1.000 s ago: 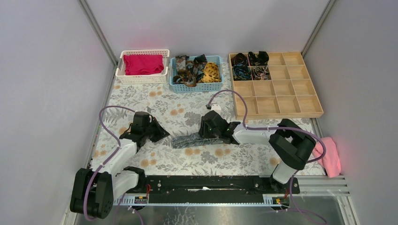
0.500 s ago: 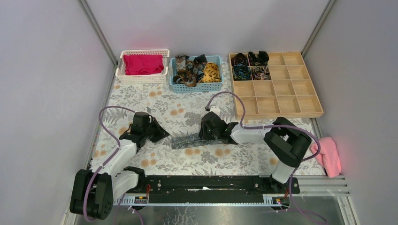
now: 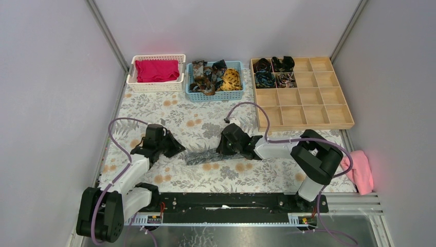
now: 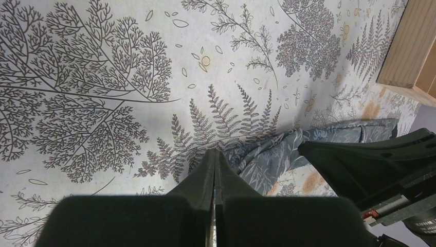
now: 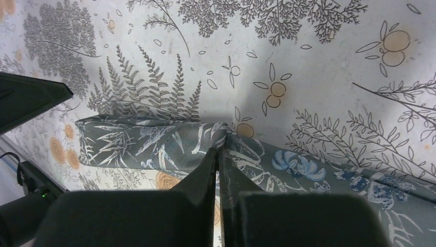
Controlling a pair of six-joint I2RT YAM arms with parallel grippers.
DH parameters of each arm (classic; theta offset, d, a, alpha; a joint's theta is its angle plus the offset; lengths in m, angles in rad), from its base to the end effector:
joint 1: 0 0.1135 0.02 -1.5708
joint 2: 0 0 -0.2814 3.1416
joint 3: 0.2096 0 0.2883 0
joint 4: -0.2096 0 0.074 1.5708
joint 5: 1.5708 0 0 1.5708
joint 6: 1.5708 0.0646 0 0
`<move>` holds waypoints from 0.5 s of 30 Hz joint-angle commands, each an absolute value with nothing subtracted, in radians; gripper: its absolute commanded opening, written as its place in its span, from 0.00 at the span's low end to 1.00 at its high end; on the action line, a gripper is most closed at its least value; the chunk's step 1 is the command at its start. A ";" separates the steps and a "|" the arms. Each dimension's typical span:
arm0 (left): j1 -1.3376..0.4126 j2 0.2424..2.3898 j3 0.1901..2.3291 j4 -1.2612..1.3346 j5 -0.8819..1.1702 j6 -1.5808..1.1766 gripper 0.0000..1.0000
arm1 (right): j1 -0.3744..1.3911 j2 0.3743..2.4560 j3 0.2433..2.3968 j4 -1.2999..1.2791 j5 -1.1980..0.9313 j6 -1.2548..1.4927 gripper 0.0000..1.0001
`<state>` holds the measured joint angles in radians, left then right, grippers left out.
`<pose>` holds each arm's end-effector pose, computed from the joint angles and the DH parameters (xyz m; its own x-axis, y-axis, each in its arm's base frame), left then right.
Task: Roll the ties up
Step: Roll the tie at the center of the board.
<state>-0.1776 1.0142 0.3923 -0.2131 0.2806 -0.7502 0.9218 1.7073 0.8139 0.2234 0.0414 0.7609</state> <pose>0.2201 -0.0577 0.1360 -0.7742 -0.5266 -0.3510 -0.2394 0.7572 -0.6078 0.2381 0.3094 0.1241 -0.8072 0.0760 -0.5854 -0.3035 0.7972 0.5219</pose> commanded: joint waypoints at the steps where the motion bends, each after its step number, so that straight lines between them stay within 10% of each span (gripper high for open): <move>1: -0.173 0.998 0.383 -0.218 0.283 -0.756 0.00 | 0.941 1.657 0.813 0.236 0.008 0.784 0.03; 15: -0.175 0.941 0.377 -0.284 0.158 -0.769 0.00 | 1.017 1.767 0.902 0.238 0.008 0.798 0.02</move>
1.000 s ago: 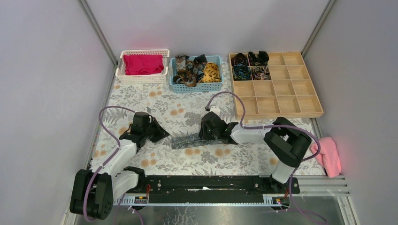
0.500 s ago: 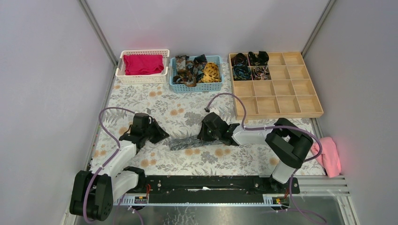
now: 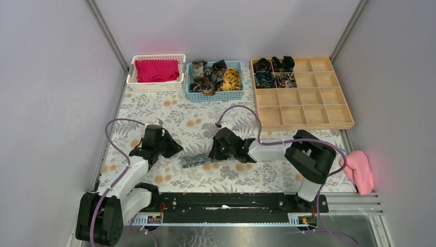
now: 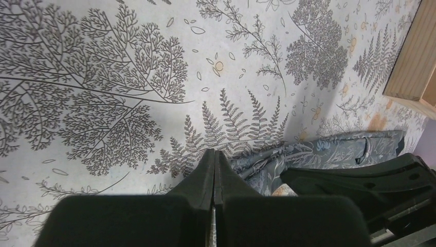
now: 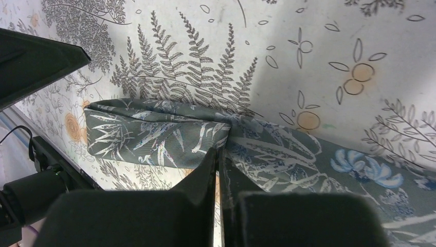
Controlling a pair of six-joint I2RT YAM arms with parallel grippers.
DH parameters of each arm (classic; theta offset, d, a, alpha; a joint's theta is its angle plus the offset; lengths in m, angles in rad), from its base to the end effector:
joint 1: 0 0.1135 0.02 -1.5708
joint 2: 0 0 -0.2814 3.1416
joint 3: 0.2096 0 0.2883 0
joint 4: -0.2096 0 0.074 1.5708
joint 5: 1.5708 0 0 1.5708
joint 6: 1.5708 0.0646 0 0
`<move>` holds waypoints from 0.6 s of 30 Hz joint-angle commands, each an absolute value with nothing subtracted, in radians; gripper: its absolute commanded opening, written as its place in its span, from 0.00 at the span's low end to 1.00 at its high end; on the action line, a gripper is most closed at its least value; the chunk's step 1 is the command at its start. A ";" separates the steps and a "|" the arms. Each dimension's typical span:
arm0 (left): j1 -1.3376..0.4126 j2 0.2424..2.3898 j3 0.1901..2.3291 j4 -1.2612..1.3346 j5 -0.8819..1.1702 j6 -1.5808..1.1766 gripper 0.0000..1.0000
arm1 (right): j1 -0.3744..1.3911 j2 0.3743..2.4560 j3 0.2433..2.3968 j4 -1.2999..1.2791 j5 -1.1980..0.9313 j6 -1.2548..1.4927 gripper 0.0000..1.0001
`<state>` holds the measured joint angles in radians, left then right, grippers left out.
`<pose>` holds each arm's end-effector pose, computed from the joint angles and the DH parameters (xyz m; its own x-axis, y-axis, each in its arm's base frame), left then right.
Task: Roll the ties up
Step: Roll the tie at the center of the board.
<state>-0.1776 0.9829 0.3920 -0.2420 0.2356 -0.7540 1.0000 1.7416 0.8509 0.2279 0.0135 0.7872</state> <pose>0.2174 -0.0543 0.1391 -0.7543 -0.5409 -0.3722 -0.2606 0.7669 -0.5864 0.2174 0.3370 0.1240 -0.8266 0.0236 -0.5623 -0.3543 0.7544 0.5525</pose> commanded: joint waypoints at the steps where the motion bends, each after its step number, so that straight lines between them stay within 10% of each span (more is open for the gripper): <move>1: -0.175 0.927 0.377 -0.293 0.146 -0.772 0.00 | 1.017 1.773 0.907 0.238 0.010 0.796 0.03; 10: -0.183 0.717 0.359 -0.251 0.259 -0.772 0.00 | 1.018 1.795 0.977 0.107 0.110 0.733 0.06; 18: -0.253 0.720 0.358 -0.297 0.240 -0.802 0.00 | 1.019 1.835 0.999 0.099 0.067 0.724 0.33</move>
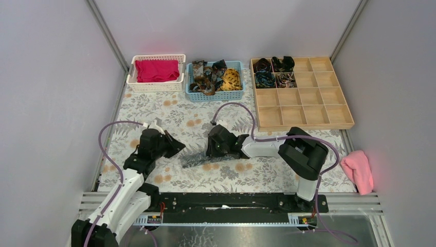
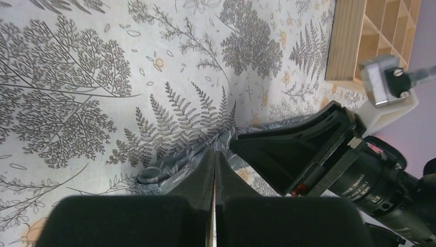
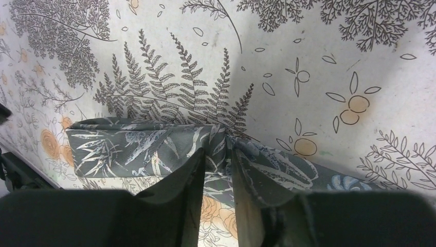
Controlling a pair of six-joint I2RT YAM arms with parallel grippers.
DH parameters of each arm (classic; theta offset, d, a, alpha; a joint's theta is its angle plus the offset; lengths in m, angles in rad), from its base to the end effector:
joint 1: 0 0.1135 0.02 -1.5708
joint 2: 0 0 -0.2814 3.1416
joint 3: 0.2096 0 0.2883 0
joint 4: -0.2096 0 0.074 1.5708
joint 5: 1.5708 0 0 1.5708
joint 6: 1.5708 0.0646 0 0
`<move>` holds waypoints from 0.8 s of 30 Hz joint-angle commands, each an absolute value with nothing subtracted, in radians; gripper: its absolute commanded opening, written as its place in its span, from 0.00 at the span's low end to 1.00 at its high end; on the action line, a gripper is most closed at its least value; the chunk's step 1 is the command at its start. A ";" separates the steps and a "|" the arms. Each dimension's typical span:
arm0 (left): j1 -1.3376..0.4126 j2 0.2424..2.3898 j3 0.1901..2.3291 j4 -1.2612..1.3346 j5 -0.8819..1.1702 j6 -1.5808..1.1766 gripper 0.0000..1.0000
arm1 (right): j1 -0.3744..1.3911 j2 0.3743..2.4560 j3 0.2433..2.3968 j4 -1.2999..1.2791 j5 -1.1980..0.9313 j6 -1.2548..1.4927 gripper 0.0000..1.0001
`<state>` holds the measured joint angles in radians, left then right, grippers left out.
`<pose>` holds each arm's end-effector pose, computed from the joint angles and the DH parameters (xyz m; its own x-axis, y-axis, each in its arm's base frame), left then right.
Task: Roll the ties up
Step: Roll the tie at the center of the board.
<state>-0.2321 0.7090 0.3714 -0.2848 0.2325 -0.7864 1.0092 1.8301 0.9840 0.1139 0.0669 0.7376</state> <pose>0.1947 -0.0613 0.1801 -0.6882 -0.5451 -0.4789 -0.1148 0.7335 -0.6700 0.2310 0.3591 0.1216 -0.8136 -0.0331 -0.5805 -0.3660 0.8049 0.4671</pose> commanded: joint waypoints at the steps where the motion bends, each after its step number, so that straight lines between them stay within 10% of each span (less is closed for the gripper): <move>1: -0.253 0.722 0.357 -0.296 0.235 -0.802 0.00 | 1.019 1.832 0.997 0.099 0.067 0.724 0.36; 24: -0.229 0.670 0.590 -0.598 -0.168 -0.889 0.00 | 1.237 1.805 1.283 -0.200 0.343 0.523 0.58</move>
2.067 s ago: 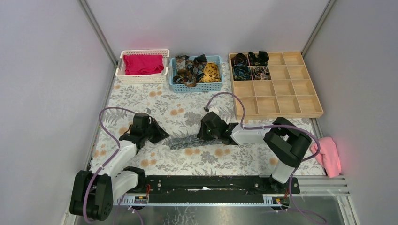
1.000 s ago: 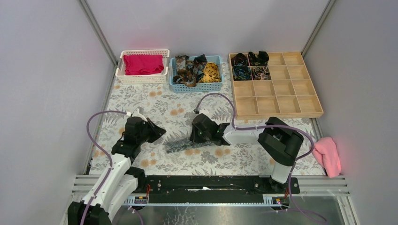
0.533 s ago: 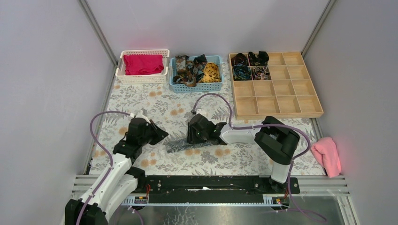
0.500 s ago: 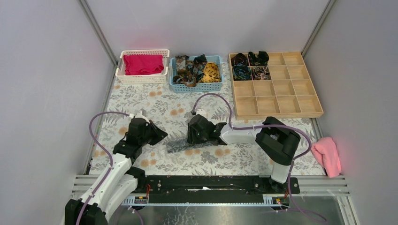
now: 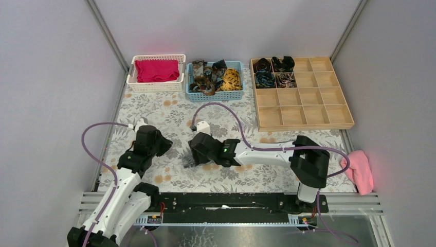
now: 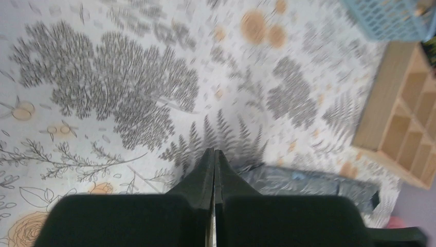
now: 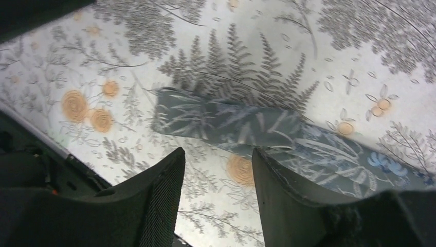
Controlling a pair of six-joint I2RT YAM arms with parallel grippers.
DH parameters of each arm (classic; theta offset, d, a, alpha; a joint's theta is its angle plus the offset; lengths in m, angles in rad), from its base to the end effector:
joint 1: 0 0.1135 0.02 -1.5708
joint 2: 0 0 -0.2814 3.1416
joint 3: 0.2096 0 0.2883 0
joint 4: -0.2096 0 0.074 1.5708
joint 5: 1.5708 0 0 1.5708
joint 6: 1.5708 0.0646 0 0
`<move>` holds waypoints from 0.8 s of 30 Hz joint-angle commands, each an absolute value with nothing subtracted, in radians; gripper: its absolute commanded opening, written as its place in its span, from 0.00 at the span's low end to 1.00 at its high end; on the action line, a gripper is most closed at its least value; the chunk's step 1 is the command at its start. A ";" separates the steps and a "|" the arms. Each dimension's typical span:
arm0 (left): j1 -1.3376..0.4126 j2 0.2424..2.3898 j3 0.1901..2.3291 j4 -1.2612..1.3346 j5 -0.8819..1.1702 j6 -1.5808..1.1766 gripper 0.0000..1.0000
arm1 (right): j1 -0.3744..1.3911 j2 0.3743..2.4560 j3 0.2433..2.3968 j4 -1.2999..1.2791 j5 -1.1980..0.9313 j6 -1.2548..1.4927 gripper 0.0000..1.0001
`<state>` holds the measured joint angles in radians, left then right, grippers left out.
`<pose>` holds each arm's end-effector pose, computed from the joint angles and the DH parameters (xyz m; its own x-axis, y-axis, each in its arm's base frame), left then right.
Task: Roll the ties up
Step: Roll the tie at the center of the board.
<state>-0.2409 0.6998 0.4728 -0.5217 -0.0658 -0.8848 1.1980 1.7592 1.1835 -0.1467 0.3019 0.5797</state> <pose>0.1898 -0.0423 0.1955 -0.5667 -0.6558 -0.4987 -0.3903 0.7468 -0.5385 0.1795 0.4062 0.1970 -0.6440 -0.2109 -0.7353 -0.5440 0.8021 0.2465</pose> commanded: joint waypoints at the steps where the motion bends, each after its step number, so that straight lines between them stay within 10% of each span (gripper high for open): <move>1: -0.230 0.667 0.618 -0.613 -0.177 -0.881 0.00 | 1.241 1.824 1.305 -0.207 0.337 0.522 0.58; 24: -0.227 0.591 0.736 -0.701 -0.184 -0.797 0.00 | 1.327 2.081 1.610 -0.350 0.378 0.613 0.68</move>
<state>-0.2337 0.6025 0.7185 -0.6853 -0.1658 -0.8307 1.2949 2.0533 1.5337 -0.2882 0.3115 0.5873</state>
